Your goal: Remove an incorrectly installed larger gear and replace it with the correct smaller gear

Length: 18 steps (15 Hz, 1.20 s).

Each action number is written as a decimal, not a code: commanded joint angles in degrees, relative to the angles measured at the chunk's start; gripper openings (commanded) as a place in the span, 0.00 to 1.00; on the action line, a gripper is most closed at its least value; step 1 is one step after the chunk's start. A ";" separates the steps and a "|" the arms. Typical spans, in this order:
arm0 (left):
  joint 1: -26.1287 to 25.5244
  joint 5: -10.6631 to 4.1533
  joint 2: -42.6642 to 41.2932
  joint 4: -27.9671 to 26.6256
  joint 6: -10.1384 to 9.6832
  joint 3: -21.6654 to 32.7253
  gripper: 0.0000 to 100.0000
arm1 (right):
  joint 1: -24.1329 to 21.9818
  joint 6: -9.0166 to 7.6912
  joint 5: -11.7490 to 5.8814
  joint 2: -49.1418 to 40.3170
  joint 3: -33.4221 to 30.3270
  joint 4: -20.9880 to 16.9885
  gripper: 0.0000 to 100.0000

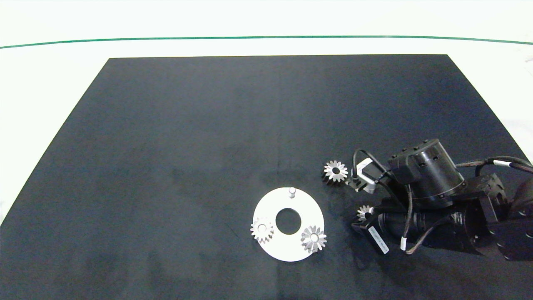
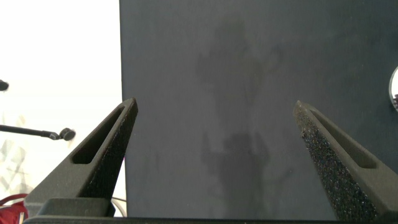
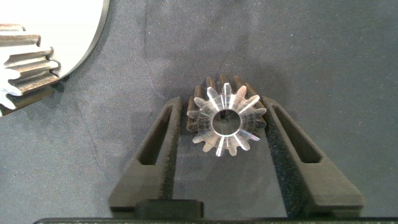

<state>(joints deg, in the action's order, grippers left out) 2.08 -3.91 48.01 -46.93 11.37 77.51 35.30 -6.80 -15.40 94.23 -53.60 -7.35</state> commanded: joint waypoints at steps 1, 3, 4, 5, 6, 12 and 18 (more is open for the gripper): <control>0.02 -0.04 0.07 -0.26 0.05 0.01 1.00 | 0.03 0.03 -0.07 0.42 0.08 -0.03 0.43; 0.02 -0.04 0.07 -0.26 0.05 0.01 1.00 | 0.03 0.21 0.02 0.42 0.34 -0.03 0.40; 0.02 -0.04 0.07 -0.26 0.05 0.01 1.00 | 0.03 0.21 0.02 0.42 0.52 0.06 0.37; 0.02 -0.04 0.07 -0.26 0.05 0.01 1.00 | 0.12 0.03 0.02 0.25 0.60 -0.03 0.35; 0.02 -0.04 0.07 -0.26 0.05 0.01 1.00 | 0.38 -0.05 -0.07 -0.54 0.25 -0.03 0.34; 0.02 -0.04 -0.02 -0.18 0.05 0.01 1.00 | 4.25 -1.55 -0.07 -2.48 -15.30 -15.15 0.31; 0.02 -0.04 -0.02 -0.18 0.05 0.01 1.00 | 7.94 -1.55 -0.34 10.01 -29.45 -18.31 0.31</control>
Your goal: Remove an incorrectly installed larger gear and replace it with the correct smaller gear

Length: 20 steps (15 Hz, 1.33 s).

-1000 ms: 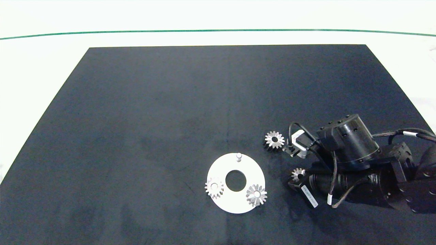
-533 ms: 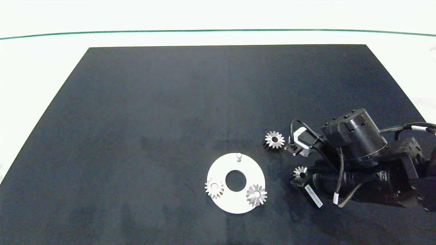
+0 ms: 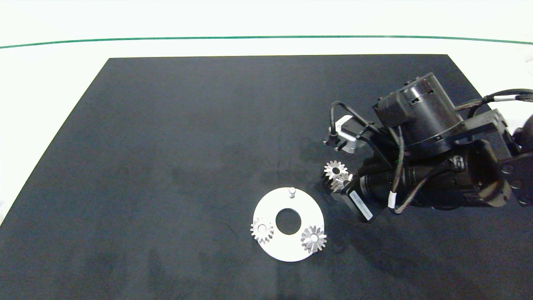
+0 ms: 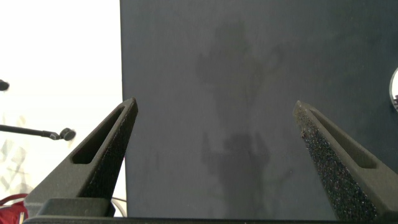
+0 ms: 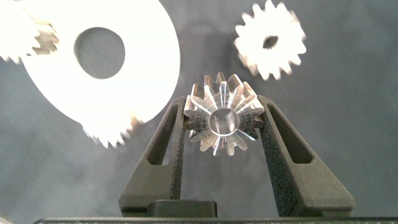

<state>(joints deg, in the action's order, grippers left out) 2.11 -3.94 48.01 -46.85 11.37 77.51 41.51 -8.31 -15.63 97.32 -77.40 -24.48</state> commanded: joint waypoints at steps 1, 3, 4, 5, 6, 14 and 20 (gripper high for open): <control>0.00 -0.02 0.07 -0.26 0.05 0.01 1.00 | 2.17 -0.04 -0.10 9.65 -8.47 -1.27 0.31; 0.00 -0.02 0.07 -0.26 0.05 0.01 1.00 | 2.88 -0.04 -0.10 12.28 -11.90 -1.54 0.31; 0.00 -0.02 0.07 -0.26 0.05 0.01 1.00 | 4.11 0.05 -0.10 13.34 -14.10 -3.65 0.31; 0.00 -0.02 0.07 -0.26 0.05 0.01 1.00 | 4.55 0.14 -0.10 13.51 -15.68 -5.40 0.31; -0.09 -0.02 0.07 -0.26 0.05 0.01 1.00 | 5.07 0.32 -0.10 13.60 -16.91 -6.72 0.31; 0.00 -0.02 0.07 -0.26 0.05 0.01 1.00 | 5.25 0.58 -0.10 15.36 -18.93 -8.22 0.31; 0.00 -0.02 0.07 -0.26 0.05 0.01 1.00 | 5.16 2.25 -0.02 16.94 -20.51 -8.22 0.31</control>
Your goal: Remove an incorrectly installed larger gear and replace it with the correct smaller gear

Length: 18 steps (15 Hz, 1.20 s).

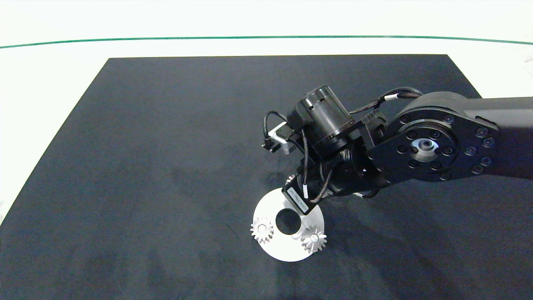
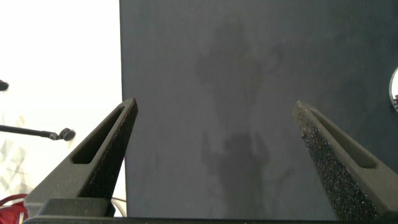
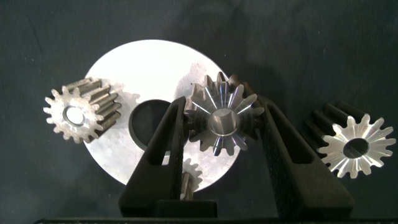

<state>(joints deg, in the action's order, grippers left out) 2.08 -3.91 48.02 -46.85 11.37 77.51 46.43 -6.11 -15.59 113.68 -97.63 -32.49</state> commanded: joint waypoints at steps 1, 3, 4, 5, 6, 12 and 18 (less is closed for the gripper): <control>0.02 -0.04 0.06 -0.26 0.05 0.01 1.00 | 0.41 0.04 -0.05 0.58 -0.28 -0.21 0.31; 0.02 -0.13 0.06 -0.26 0.05 0.01 1.00 | 0.50 0.13 -0.05 0.49 -0.01 -0.30 0.31; 0.02 -0.04 0.06 -0.26 0.05 0.01 1.00 | 0.50 0.13 -0.05 0.49 0.16 -0.30 0.31; 0.02 -0.04 0.06 -0.26 0.05 0.01 1.00 | 0.50 0.22 -0.05 0.49 0.16 -0.21 0.31; 0.02 -0.04 0.06 -0.26 0.05 0.01 1.00 | 0.50 0.22 -0.05 0.49 0.16 -0.21 0.31; 0.02 -0.04 0.06 -0.26 0.05 0.01 1.00 | 0.50 1.10 -0.05 0.58 -0.10 -0.21 1.00; 0.02 -0.04 0.06 -0.26 0.05 0.01 1.00 | 0.50 1.19 -0.05 -0.03 0.16 -0.21 1.00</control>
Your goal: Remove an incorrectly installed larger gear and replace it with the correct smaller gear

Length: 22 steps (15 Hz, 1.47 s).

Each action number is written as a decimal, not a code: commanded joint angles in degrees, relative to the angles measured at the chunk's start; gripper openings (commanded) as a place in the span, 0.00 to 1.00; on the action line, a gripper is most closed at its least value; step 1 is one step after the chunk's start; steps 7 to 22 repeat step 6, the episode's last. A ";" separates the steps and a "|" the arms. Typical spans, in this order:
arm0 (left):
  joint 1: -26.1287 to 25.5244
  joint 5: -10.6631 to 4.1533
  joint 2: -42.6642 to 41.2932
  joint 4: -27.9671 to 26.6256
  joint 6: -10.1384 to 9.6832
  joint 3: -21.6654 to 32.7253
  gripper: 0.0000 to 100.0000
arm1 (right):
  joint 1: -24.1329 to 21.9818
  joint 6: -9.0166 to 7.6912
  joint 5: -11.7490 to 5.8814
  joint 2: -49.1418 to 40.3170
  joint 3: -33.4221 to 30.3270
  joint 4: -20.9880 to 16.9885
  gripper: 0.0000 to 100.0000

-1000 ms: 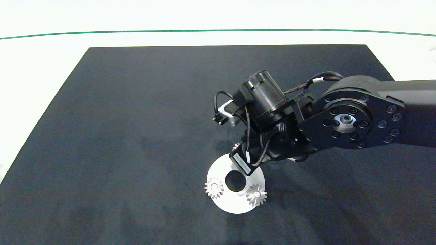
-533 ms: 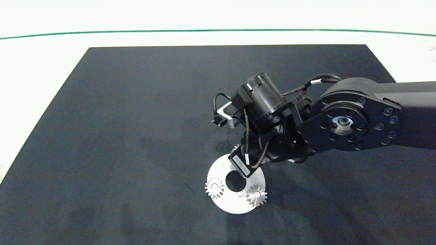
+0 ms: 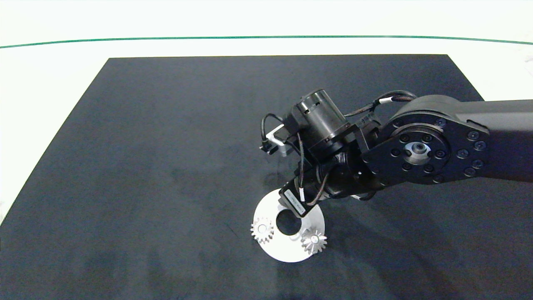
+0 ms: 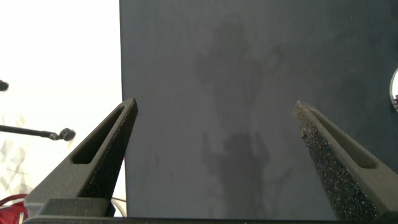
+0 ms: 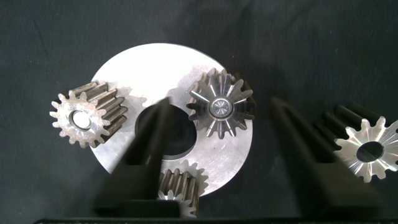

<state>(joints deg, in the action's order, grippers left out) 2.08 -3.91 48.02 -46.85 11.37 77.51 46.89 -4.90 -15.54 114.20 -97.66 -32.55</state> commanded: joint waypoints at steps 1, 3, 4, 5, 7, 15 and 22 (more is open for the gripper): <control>0.02 -0.04 0.06 -0.26 0.05 0.01 1.00 | 0.05 0.33 -0.10 -1.53 0.72 -0.23 1.00; -0.06 0.13 0.41 0.35 -0.12 0.28 1.00 | 0.05 0.59 -0.10 -6.36 4.85 -0.23 1.00; -0.06 0.05 0.32 1.76 -0.04 -0.16 1.00 | -0.39 0.86 -0.10 -8.21 6.87 -0.15 1.00; -0.06 0.22 0.41 3.43 -0.30 -0.34 1.00 | -1.09 2.70 -0.37 -10.84 8.71 -0.15 1.00; 0.02 0.22 0.23 4.66 -0.21 -0.52 1.00 | -1.53 3.85 -1.24 -12.34 9.77 -0.15 1.00; 0.02 0.22 0.23 4.66 -0.21 -0.52 1.00 | -1.53 3.85 -1.24 -12.34 9.77 -0.15 1.00; 0.02 0.22 0.23 4.66 -0.21 -0.52 1.00 | -1.53 3.85 -1.24 -12.34 9.77 -0.15 1.00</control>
